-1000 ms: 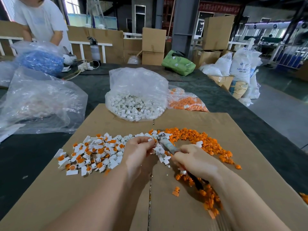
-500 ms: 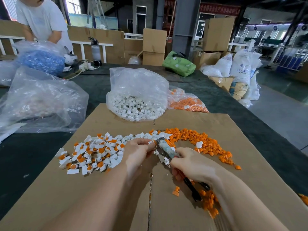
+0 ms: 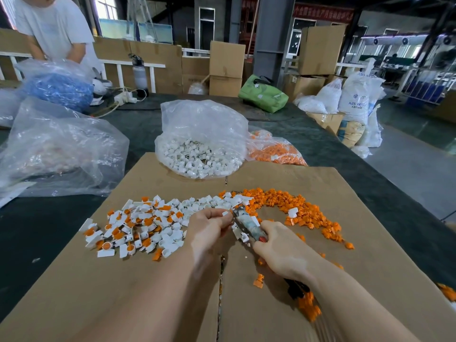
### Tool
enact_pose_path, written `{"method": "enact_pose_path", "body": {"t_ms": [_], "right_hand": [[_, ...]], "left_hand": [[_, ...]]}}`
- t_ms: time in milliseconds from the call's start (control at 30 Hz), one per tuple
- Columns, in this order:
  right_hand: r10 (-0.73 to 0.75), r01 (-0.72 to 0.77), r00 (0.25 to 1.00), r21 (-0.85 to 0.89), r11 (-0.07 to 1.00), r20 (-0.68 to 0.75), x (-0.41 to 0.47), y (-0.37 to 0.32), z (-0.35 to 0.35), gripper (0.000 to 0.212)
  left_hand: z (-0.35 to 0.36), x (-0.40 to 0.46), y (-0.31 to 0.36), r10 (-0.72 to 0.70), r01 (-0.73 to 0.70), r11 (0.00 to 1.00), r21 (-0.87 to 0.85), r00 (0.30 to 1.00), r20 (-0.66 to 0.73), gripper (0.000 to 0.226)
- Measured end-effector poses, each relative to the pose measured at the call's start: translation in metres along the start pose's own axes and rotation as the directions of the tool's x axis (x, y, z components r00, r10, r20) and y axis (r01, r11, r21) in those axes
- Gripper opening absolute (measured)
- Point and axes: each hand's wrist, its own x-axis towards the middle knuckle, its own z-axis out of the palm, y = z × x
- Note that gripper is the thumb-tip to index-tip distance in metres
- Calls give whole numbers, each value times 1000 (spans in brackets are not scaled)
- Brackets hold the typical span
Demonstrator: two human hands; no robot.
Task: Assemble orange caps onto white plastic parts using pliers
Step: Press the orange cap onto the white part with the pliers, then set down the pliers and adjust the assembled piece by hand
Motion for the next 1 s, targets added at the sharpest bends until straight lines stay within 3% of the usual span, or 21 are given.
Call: {"method": "enact_pose_path", "body": {"t_ms": [133,233,333,467,667,733,833,900,1000], "right_hand": [[43,-46,999,151,987,23,0,7,-3,35],[102,-86,989,136,987,-110,5,20,-9,41],[156,-189,935,-74,979,-319,15,36,-10,47],[151,-287,907,-313,905,-394,25,56,-1,62],[56,-332,882,-534,777,-467,28,60,10,65],[-84,-261,856,-565,783,-511,25,52,16,52],[-393,126,724,-453,883,-566,22,42,36,29],[-497,317,680,-395,862,-540,18,37,50,25],[-531,418,671,-326,848,-517,17,34,57,17]], "left_hand": [[-1,-2,-1,-21,21,999,-47,1000,0,6],[-7,-4,-5,14,-14,1000,-13,1000,0,8],[-11,-5,-14,108,-114,977,183,993,43,13],[-10,-6,-25,211,-257,860,441,966,151,21],[-14,-5,-32,253,-276,865,420,961,111,17],[-15,-4,-32,241,-270,875,403,963,121,19],[-15,-4,-29,235,-272,880,389,962,140,17],[-14,-5,-28,259,-302,850,432,953,158,17],[-14,-8,-25,273,-333,820,466,942,193,20]]}}
